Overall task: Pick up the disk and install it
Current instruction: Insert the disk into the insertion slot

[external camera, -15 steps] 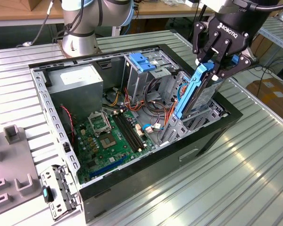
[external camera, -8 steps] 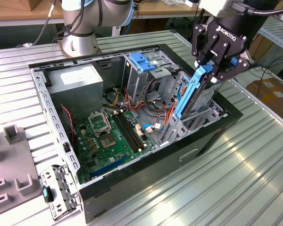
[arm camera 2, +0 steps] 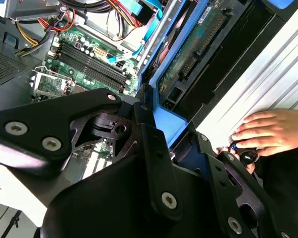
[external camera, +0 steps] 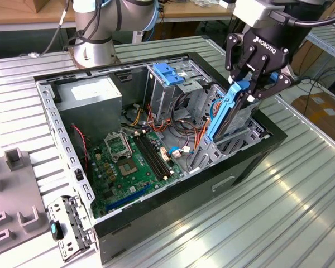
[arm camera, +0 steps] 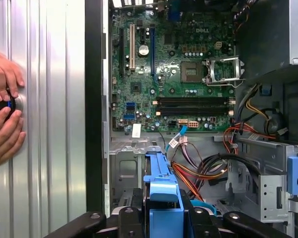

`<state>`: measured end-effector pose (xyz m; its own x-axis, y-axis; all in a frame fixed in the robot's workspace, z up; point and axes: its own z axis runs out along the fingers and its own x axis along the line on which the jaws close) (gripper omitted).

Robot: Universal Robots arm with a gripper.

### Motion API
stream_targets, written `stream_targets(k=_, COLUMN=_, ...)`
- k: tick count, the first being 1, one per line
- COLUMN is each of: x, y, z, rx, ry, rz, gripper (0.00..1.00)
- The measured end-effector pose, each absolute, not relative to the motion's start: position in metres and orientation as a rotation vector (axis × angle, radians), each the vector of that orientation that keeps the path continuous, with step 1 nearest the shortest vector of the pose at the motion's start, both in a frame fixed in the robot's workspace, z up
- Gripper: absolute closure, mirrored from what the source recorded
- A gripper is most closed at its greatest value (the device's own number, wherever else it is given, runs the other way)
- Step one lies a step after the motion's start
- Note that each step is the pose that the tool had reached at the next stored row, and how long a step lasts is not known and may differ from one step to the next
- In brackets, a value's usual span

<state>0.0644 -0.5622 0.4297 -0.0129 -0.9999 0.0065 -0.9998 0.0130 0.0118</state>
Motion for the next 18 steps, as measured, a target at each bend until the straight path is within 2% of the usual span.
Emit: stream_targets(k=18, x=0.065, y=-0.562, z=0.401, rx=2.198, ry=-2.226, rz=-0.006, gripper=0.63)
